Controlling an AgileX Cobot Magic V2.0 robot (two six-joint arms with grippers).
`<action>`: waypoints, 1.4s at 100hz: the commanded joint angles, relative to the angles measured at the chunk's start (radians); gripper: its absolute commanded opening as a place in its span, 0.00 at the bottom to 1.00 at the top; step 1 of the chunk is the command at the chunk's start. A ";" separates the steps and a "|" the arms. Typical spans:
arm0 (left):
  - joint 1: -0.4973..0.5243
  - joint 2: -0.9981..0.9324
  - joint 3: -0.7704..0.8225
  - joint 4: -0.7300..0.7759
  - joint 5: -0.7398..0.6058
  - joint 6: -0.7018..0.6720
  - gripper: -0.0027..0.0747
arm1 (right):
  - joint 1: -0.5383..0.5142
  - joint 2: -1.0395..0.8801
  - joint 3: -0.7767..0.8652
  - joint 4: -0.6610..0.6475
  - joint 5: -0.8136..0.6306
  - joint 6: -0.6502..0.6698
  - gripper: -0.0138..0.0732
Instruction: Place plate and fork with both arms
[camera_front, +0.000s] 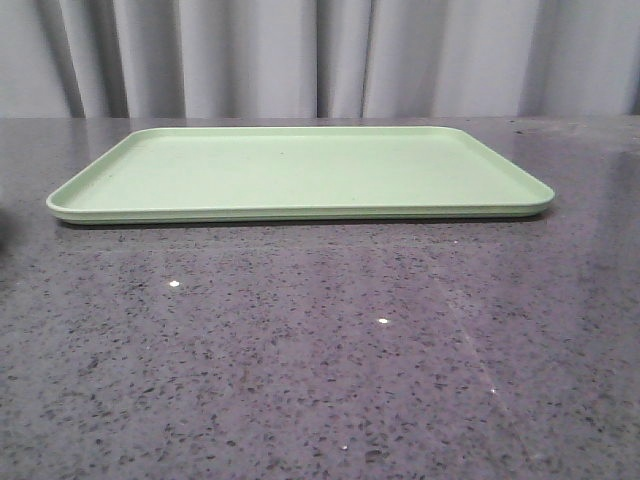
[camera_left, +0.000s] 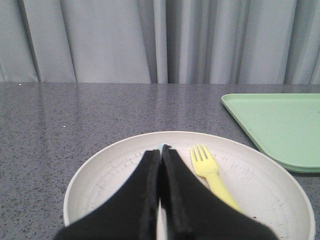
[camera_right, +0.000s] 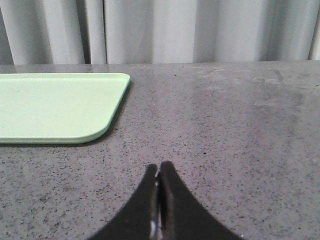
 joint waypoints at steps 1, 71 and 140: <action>0.001 -0.031 0.014 -0.008 -0.076 -0.010 0.01 | 0.000 -0.025 -0.005 0.000 -0.076 -0.006 0.08; 0.001 -0.031 0.014 -0.008 -0.076 -0.010 0.01 | 0.000 -0.025 -0.005 -0.001 -0.077 -0.007 0.08; 0.003 0.029 -0.199 -0.010 0.058 -0.010 0.01 | 0.000 0.028 -0.171 0.002 0.052 -0.007 0.08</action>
